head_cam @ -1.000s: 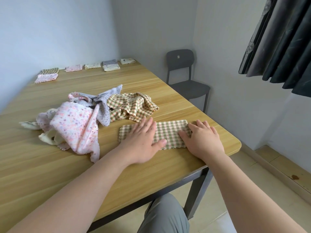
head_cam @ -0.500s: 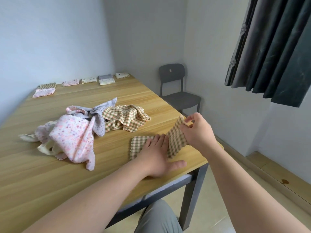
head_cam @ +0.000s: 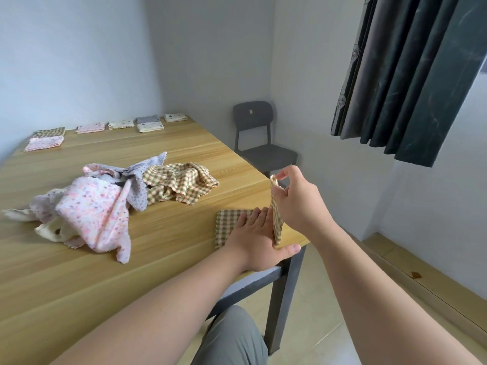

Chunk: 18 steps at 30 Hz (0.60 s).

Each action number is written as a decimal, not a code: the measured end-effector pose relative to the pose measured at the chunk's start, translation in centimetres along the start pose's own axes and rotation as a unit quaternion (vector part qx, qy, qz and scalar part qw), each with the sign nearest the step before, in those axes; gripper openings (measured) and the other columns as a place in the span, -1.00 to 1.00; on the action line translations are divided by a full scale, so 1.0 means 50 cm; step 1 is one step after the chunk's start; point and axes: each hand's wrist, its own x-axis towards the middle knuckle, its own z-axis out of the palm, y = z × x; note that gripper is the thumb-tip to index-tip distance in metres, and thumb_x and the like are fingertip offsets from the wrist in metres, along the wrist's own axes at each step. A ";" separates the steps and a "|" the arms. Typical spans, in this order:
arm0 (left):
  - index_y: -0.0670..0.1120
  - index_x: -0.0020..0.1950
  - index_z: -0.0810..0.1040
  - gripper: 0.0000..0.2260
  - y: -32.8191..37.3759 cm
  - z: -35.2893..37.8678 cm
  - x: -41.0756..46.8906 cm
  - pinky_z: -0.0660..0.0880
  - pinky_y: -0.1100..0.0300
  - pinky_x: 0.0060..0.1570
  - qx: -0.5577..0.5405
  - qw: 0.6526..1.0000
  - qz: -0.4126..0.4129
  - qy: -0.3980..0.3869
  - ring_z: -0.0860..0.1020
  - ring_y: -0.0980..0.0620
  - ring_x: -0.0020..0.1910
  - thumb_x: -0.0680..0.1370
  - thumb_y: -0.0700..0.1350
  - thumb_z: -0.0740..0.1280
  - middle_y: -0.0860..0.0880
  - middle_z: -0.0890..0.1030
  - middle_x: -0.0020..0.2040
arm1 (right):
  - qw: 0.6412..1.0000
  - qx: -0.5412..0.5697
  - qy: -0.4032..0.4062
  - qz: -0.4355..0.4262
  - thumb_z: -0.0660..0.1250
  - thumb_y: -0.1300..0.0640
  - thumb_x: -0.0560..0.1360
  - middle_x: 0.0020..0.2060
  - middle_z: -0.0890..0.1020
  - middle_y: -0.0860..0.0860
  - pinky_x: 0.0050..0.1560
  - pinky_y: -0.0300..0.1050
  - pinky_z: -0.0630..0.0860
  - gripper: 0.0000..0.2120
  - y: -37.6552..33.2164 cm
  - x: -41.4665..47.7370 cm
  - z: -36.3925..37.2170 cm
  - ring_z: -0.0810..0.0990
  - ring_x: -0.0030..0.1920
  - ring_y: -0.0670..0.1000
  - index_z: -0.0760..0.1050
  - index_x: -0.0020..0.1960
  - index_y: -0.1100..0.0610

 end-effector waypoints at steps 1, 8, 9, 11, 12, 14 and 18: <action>-0.04 0.65 -0.27 -0.01 -0.005 -0.008 0.001 -0.23 -0.09 0.59 -0.020 1.000 0.015 -0.005 -0.21 -0.04 0.64 0.48 0.53 0.04 -0.02 -0.19 0.67 | 1.000 0.003 -0.003 0.001 0.17 0.05 0.67 -0.32 0.59 0.03 -0.31 -0.04 0.48 -0.86 -0.001 0.000 0.003 0.54 -0.37 0.04 0.34 0.22 0.01; 0.04 0.66 0.09 -0.21 -0.133 -0.103 -0.048 0.09 0.04 0.58 -0.101 0.994 0.006 0.036 0.11 0.06 0.61 0.55 0.30 0.32 0.08 0.13 0.64 | 1.000 0.010 -0.026 0.004 0.20 0.07 0.66 -0.14 0.59 0.03 -0.38 -0.13 0.39 -0.75 -0.012 -0.012 0.037 0.56 -0.27 -0.02 0.31 0.32 0.00; 0.02 0.64 0.19 -0.37 -0.157 -0.102 -0.057 0.15 0.11 0.53 -0.108 0.991 -0.018 0.073 0.20 0.06 0.58 0.63 0.17 0.29 0.08 0.23 0.62 | 0.999 0.008 -0.035 -0.005 0.21 0.09 0.66 -0.09 0.58 0.03 -0.35 -0.12 0.45 -0.73 -0.020 -0.016 0.047 0.58 -0.24 -0.01 0.29 0.34 -0.01; 0.00 0.57 0.35 -0.58 -0.191 -0.091 -0.071 0.24 0.18 0.46 -0.120 0.981 -0.060 0.140 0.32 0.05 0.53 0.70 -0.04 0.21 0.06 0.37 0.55 | 0.999 -0.010 -0.040 -0.035 0.23 0.13 0.65 -0.05 0.52 0.02 -0.21 -0.02 0.59 -0.67 -0.036 -0.024 0.069 0.60 -0.14 0.05 0.26 0.38 0.01; 0.00 0.54 0.41 -0.62 -0.204 -0.084 -0.074 0.28 0.19 0.43 -0.135 0.975 -0.076 0.160 0.36 0.04 0.50 0.71 -0.10 0.18 0.05 0.43 0.51 | 0.998 -0.018 -0.042 -0.048 0.23 0.15 0.65 -0.03 0.50 0.02 -0.13 0.04 0.62 -0.64 -0.042 -0.027 0.084 0.60 -0.08 0.08 0.25 0.40 0.01; 0.01 0.49 0.48 -0.63 -0.216 -0.071 -0.076 0.33 0.24 0.37 -0.178 0.962 -0.096 0.184 0.43 0.06 0.45 0.69 -0.19 0.17 0.06 0.52 0.44 | 0.996 -0.029 -0.049 -0.064 0.21 0.20 0.64 0.03 0.51 0.03 -0.08 0.09 0.63 -0.62 -0.046 -0.030 0.113 0.57 -0.03 0.09 0.24 0.41 0.01; 0.05 0.43 0.55 -0.58 -0.227 -0.064 -0.073 0.33 0.36 0.31 -0.207 0.953 -0.107 0.194 0.51 0.15 0.34 0.62 -0.28 0.24 0.12 0.58 0.35 | 0.996 -0.048 -0.054 -0.060 0.17 0.28 0.61 -0.10 0.56 0.05 -0.24 0.11 0.60 -0.58 -0.037 -0.032 0.167 0.55 -0.18 0.06 0.24 0.41 0.00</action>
